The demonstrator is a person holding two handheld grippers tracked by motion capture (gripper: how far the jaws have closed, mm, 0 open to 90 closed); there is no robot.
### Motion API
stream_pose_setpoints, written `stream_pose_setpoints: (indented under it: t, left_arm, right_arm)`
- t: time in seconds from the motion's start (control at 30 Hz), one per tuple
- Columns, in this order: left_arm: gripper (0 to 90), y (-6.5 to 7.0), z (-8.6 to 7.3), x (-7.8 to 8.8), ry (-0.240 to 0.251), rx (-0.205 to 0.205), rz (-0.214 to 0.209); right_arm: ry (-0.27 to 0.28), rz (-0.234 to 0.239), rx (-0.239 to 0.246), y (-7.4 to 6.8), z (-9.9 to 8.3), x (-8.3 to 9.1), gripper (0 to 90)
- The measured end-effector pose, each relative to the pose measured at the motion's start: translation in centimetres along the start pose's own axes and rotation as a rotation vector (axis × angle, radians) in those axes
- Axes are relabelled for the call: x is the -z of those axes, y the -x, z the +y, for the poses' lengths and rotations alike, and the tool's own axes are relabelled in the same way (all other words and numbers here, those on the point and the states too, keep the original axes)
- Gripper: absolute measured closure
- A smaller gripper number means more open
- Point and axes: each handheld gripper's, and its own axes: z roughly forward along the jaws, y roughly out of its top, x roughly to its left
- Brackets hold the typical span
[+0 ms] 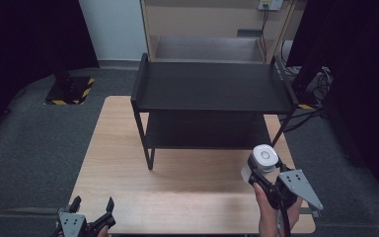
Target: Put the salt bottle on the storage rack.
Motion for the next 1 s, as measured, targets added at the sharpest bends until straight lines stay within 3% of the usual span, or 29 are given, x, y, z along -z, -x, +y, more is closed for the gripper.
stream_pose_setpoints:
  t: [0.43,1.0]
  left_arm:
    - [1.3,-0.4,0.1,-0.4,-0.002,0.012,0.007]
    - [1.4,-1.2,0.3,-1.6,-0.006,0.021,0.022]
  right_arm:
    - [-0.012,0.028,0.007,-0.5,2.5,-6.4,31.7]
    - [-0.043,0.018,0.011,-0.5,3.1,-10.9,31.7]
